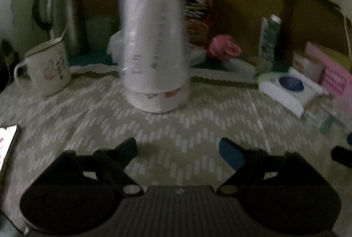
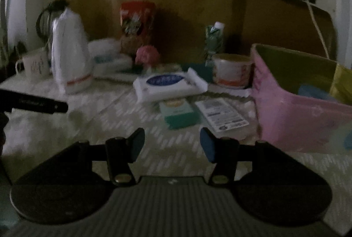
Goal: Organize soft objects
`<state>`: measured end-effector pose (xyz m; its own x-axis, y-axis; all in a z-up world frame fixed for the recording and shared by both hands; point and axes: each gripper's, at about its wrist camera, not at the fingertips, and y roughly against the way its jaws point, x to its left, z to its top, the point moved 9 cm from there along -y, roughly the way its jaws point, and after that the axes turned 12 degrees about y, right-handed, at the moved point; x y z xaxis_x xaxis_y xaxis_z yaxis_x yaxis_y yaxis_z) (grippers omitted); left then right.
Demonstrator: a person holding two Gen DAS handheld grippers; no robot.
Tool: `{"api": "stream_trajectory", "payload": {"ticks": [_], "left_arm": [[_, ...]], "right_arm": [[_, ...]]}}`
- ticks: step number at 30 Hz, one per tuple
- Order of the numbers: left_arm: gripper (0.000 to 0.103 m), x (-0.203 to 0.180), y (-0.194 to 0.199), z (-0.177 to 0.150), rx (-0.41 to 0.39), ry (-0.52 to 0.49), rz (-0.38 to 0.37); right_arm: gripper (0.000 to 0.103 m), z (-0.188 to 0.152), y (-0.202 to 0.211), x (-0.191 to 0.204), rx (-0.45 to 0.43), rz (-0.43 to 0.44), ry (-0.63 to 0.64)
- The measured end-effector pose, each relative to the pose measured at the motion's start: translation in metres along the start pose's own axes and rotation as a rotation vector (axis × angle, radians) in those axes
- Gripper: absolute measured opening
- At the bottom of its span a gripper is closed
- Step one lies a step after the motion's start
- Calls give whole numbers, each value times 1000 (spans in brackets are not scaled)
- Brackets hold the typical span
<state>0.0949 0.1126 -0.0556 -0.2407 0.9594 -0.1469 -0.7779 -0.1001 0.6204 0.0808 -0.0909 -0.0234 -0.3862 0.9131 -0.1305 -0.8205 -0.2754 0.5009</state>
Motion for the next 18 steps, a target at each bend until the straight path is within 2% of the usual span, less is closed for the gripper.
{"api": "stream_trajectory", "payload": {"ticks": [2,3,6,10,15,18], "left_arm": [[87,-8,2,-3,-14,-53,6],[91,-12,3,-4,-17,-72,9],[102,-19,3,-8,1,-111,-13],[102,-17,-2,-9,47,-67,-66],[103,-17,-3,-8,46,-68,-68],[103,-17,-4,-8,47,-66,-70]], "right_arm": [[59,-4,-5,3,35,10,11],[59,-5,-7,4,50,14,14],[67,-6,-10,5,71,21,12],[67,3,-11,-1,44,62,-60],[68,47,-24,-19,-49,26,-93],[68,61,-50,-40,-30,2,-137]]}}
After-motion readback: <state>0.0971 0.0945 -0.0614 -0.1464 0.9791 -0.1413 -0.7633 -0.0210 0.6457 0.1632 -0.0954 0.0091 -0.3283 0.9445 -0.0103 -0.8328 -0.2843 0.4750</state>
